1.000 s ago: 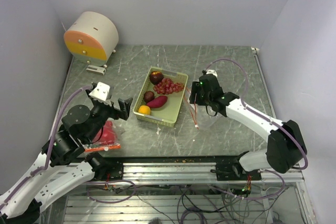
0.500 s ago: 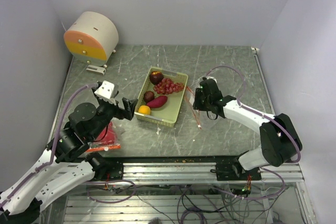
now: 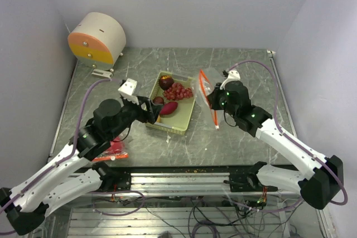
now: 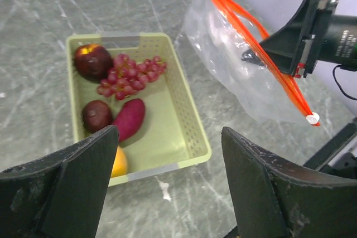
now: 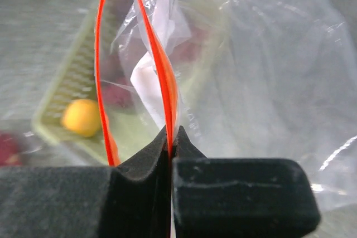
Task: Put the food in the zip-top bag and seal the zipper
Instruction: Pick up the zipper food storage bag at the center of the board, then open the zipper of the food storage bag at the center of the board.
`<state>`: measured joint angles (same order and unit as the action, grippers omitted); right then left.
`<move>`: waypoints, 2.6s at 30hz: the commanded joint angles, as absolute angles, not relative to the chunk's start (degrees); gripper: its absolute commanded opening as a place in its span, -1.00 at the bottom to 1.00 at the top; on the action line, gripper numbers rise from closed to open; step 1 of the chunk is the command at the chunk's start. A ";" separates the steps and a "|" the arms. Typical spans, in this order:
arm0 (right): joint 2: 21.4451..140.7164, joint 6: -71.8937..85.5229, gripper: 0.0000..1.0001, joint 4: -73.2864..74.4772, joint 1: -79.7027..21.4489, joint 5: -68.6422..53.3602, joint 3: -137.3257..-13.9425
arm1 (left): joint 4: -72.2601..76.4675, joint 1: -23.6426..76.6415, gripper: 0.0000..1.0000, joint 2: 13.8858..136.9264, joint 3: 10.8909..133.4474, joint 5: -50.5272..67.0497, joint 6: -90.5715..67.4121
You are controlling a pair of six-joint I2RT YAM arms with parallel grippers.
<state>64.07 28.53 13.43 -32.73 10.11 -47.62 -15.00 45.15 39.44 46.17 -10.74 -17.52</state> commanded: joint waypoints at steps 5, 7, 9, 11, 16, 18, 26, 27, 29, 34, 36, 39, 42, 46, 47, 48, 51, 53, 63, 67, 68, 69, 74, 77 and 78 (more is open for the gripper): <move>65.74 24.98 -1.00 13.08 -50.54 20.01 -59.14 | -1.24 44.91 0.91 50.27 50.90 1.70 -28.71; 67.96 24.27 -1.00 11.98 -52.46 22.08 -60.33 | 2.28 44.90 0.99 51.06 51.11 2.92 -30.25; 69.91 23.98 -1.00 11.20 -53.44 23.01 -61.00 | 4.60 44.89 0.99 51.07 50.94 3.71 -31.65; 70.99 23.92 -1.00 10.43 -53.86 23.04 -61.39 | 4.87 44.87 0.99 51.09 51.10 3.22 -32.43; 72.03 23.42 -1.00 9.27 -55.50 24.31 -61.69 | 5.56 44.91 0.99 50.86 49.95 1.72 -34.32; 71.90 23.13 -1.00 9.15 -56.07 25.09 -61.69 | 5.65 44.91 0.99 51.28 49.36 1.22 -34.79; 71.17 21.65 -1.00 7.83 -58.96 29.00 -61.74 | 2.46 44.91 0.67 54.40 49.47 1.66 -34.78; 71.07 21.54 -1.00 7.70 -59.26 29.48 -61.78 | 1.82 44.87 0.62 54.60 49.49 1.50 -34.54; 70.89 21.16 -1.00 7.37 -59.81 30.36 -61.78 | 1.11 44.85 0.54 54.56 49.12 0.97 -34.38; 70.97 20.19 -1.00 6.72 -61.63 32.19 -62.07 | 1.87 44.90 0.39 54.69 47.26 -0.39 -34.83; 70.64 19.52 -1.00 6.40 -62.60 33.70 -62.00 | 1.28 44.87 0.37 54.90 47.02 -0.79 -34.58; 69.51 18.36 -1.00 5.16 -64.00 34.77 -61.34 | 1.09 44.85 0.37 55.02 45.97 -1.88 -34.20; 68.23 17.58 -1.00 4.36 -65.33 36.04 -60.64 | 1.41 44.86 0.37 54.71 44.68 -3.78 -34.10; 67.15 16.82 -1.00 3.81 -66.58 37.03 -59.83 | 2.47 44.86 0.36 54.80 43.22 -5.58 -34.32; 67.03 16.81 -1.00 3.71 -66.84 37.48 -59.65 | 2.62 44.90 0.35 55.04 43.16 -5.67 -34.36; 66.75 16.87 -1.00 3.58 -67.02 37.73 -59.48 | 2.73 44.89 0.34 55.30 43.08 -5.71 -34.36; 65.73 16.96 -1.00 2.47 -67.33 37.84 -58.54 | 3.43 44.91 0.34 55.90 42.68 -6.01 -34.65; 65.06 17.11 -1.00 1.89 -67.34 38.07 -58.13 | 4.17 44.91 0.35 56.03 42.27 -6.40 -34.88; 60.93 21.21 -1.00 1.79 -67.46 44.16 -54.69 | -2.95 44.89 -0.86 51.26 42.98 -15.34 -30.18; 60.31 23.08 -1.00 2.38 -67.33 46.54 -54.04 | -12.81 44.90 -0.86 48.63 47.47 -24.54 -24.02; 60.28 23.64 -1.00 2.64 -67.34 47.60 -53.97 | -16.36 44.89 -0.86 48.40 49.40 -27.64 -22.57; 60.38 24.49 -1.00 3.13 -67.36 49.09 -53.90 | -20.95 44.87 -0.86 48.20 52.20 -30.53 -21.37; 62.55 26.92 -1.00 1.55 -67.25 53.02 -53.18 | -33.12 44.86 -0.86 45.24 60.15 -44.91 -16.82; 65.88 25.92 -1.00 -4.45 -66.93 48.57 -53.66 | -37.51 44.88 -0.86 43.45 63.20 -51.02 -13.20; 67.54 25.09 -1.00 -6.23 -66.63 45.35 -53.83 | -39.23 44.90 -0.86 43.19 64.14 -53.10 -12.55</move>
<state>64.45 26.35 -2.17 -68.23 44.05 -54.35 -26.98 46.52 46.65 59.48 -32.91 -19.59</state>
